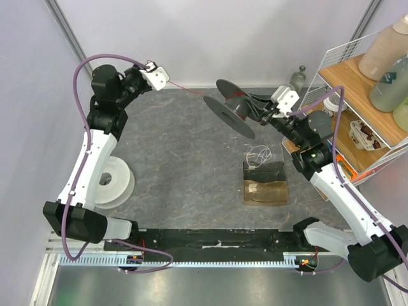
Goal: Wrap the cables
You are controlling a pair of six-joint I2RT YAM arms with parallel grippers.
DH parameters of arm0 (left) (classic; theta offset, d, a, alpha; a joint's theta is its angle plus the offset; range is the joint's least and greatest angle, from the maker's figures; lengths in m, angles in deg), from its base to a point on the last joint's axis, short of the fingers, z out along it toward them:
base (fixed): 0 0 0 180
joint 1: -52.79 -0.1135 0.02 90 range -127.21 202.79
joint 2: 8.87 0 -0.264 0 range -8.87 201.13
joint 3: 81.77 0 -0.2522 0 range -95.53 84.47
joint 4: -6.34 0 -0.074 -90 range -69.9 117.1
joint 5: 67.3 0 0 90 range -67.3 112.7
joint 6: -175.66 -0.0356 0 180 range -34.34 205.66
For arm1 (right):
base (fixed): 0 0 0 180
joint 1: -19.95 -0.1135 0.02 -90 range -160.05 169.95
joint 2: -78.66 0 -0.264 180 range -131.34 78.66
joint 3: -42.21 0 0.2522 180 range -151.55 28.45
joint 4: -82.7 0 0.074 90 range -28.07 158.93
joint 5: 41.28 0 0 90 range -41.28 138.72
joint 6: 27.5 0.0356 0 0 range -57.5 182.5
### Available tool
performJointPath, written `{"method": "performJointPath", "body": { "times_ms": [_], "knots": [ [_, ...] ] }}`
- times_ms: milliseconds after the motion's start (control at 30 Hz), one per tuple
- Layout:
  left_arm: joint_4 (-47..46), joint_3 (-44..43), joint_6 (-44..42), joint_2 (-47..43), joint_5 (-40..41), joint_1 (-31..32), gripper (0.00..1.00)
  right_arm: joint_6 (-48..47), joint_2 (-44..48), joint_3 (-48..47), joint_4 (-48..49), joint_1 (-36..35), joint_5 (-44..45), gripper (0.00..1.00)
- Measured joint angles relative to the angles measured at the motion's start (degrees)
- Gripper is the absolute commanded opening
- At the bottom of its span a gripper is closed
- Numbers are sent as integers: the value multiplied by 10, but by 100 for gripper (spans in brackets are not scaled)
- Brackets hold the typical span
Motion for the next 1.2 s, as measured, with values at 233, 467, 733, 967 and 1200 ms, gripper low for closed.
{"method": "performJointPath", "body": {
  "times_ms": [233, 467, 733, 967, 1200],
  "knots": [
    [-4, 56, 50, 21, -31, -26, 2, 128, 0, -94, -40, 0, 23, 0],
    [-23, 126, 112, 24, -107, -21, 2, 262, -47, -209, -79, -2, 131, 0],
    [-18, 229, 157, -30, -167, 10, 2, 398, -136, -298, -151, -3, 266, 0],
    [5, 298, 179, -123, -216, 83, 2, 465, -203, -375, -188, -3, 344, 0],
    [1, 320, 240, -177, -219, 167, 2, 453, -223, -399, -179, -28, 417, 0]
  ]
}}
